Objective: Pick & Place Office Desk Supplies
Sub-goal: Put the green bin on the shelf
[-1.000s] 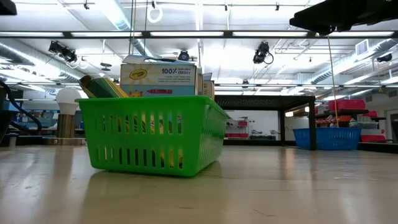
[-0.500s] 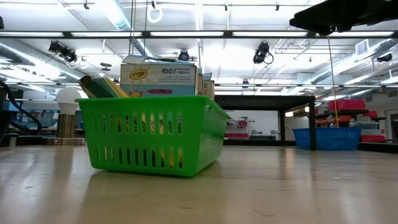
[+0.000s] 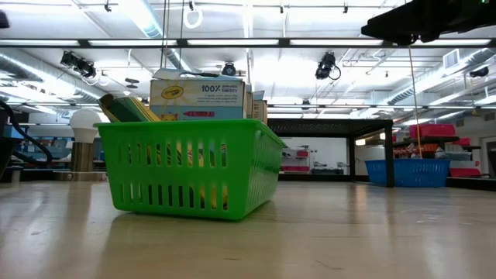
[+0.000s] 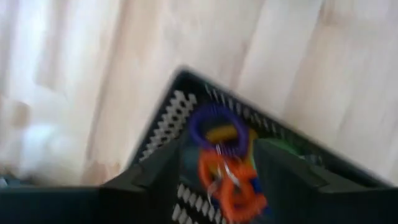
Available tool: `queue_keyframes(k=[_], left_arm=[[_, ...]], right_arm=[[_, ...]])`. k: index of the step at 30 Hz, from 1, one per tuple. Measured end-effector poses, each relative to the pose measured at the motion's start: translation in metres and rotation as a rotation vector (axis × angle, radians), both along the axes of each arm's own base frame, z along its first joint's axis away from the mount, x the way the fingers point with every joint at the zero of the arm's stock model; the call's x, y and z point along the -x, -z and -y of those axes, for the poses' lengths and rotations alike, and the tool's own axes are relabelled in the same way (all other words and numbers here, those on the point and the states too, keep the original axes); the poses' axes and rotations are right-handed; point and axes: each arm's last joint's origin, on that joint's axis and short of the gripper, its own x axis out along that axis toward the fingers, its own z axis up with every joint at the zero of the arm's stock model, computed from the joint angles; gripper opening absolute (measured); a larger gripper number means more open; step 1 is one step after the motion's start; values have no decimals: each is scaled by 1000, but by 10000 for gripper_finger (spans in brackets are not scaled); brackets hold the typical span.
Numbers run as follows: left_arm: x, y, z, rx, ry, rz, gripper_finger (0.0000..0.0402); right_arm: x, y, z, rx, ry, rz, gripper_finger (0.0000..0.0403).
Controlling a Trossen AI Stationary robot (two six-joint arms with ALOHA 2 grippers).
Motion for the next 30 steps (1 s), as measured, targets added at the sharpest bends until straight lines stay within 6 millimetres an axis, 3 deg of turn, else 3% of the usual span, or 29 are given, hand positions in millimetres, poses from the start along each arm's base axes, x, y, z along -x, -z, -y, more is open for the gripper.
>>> queue_keyframes(k=[6, 13, 18, 23, 30], left_arm=[[-2, -15, -5, -138, 57, 266, 253], [-13, -34, -9, -315, 142, 574, 245], [-32, -35, -11, -351, 182, 605, 238], [-47, -24, -13, -316, 244, 583, 237], [-37, -20, -33, -289, 241, 706, 237]], right_arm=[[-4, 9, -3, -7, -67, -73, 172], [-20, 30, -10, -8, -78, -205, 172], [-30, 43, -17, -32, -154, -271, 172], [-42, 51, -25, -41, -277, -285, 172], [-64, 51, -38, 24, -311, -337, 172]])
